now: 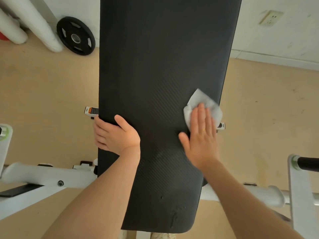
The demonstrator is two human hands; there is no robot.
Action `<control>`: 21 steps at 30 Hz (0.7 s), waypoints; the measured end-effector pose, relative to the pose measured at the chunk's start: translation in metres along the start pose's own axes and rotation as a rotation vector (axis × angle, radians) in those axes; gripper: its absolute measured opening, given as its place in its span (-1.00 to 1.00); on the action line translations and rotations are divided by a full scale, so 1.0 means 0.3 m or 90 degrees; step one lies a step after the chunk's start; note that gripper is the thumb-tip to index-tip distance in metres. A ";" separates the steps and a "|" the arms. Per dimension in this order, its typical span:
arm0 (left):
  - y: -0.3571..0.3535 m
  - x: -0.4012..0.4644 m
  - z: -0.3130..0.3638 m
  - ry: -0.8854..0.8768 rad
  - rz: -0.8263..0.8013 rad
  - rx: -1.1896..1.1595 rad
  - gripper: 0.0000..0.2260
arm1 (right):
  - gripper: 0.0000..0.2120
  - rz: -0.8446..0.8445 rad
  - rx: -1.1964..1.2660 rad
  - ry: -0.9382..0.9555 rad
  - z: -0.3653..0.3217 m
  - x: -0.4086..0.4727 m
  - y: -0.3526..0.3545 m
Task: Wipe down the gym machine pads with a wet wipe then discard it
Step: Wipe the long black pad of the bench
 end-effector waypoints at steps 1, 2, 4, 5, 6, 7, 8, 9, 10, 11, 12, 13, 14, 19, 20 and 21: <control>0.003 -0.001 0.002 -0.003 0.001 -0.005 -0.35 | -0.34 -0.019 -0.012 0.019 -0.016 -0.053 -0.032; 0.004 -0.001 0.004 -0.004 0.004 -0.011 -0.34 | -0.34 -0.040 -0.032 0.042 -0.032 -0.109 -0.068; 0.007 -0.001 0.006 -0.001 0.011 -0.020 -0.32 | -0.34 -0.077 -0.072 0.090 -0.058 -0.205 -0.140; 0.008 -0.002 0.005 0.001 0.014 -0.021 -0.31 | -0.34 -0.090 -0.086 0.107 -0.063 -0.235 -0.165; 0.008 -0.003 0.004 0.001 0.017 -0.020 -0.30 | -0.34 -0.097 -0.095 0.118 -0.061 -0.248 -0.178; 0.009 -0.005 0.002 -0.001 0.017 -0.020 -0.30 | -0.35 -0.097 -0.097 0.129 -0.053 -0.246 -0.177; 0.007 -0.007 0.000 -0.006 0.016 -0.020 -0.29 | -0.36 -0.093 -0.093 0.138 -0.041 -0.233 -0.165; 0.006 -0.008 0.001 -0.010 0.015 -0.022 -0.28 | -0.37 -0.079 -0.083 0.140 -0.026 -0.210 -0.143; 0.004 -0.006 0.000 -0.012 0.016 -0.026 -0.28 | -0.37 -0.053 -0.067 0.130 -0.008 -0.178 -0.118; 0.003 -0.002 0.000 -0.011 0.015 -0.031 -0.28 | -0.37 -0.024 -0.048 0.108 0.015 -0.140 -0.092; 0.001 0.000 -0.002 -0.010 0.013 -0.035 -0.29 | -0.37 0.004 -0.029 0.082 0.037 -0.101 -0.065; 0.001 0.000 -0.002 -0.010 0.007 -0.036 -0.30 | -0.37 0.029 -0.015 0.059 0.058 -0.063 -0.039; 0.002 -0.001 -0.002 -0.012 -0.001 -0.039 -0.31 | -0.38 0.047 -0.004 0.045 0.075 -0.031 -0.019; 0.019 0.010 -0.010 0.001 -0.077 -0.119 -0.40 | -0.36 0.036 0.045 -0.007 0.025 -0.053 -0.045; 0.022 0.017 -0.014 0.009 -0.097 -0.155 -0.44 | -0.36 0.030 0.032 -0.010 -0.026 -0.090 -0.075; 0.027 0.021 -0.017 0.016 -0.118 -0.193 -0.48 | -0.36 0.018 0.016 -0.001 -0.088 -0.130 -0.105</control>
Point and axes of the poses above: each hand's wrist, its own x-axis towards the middle knuckle, its own y-axis out of the back of the hand, z = x × y, the point moved 4 cm from there along x, towards the middle knuckle, and after that the axes turned 9 degrees about -z, right-handed, at the moved point
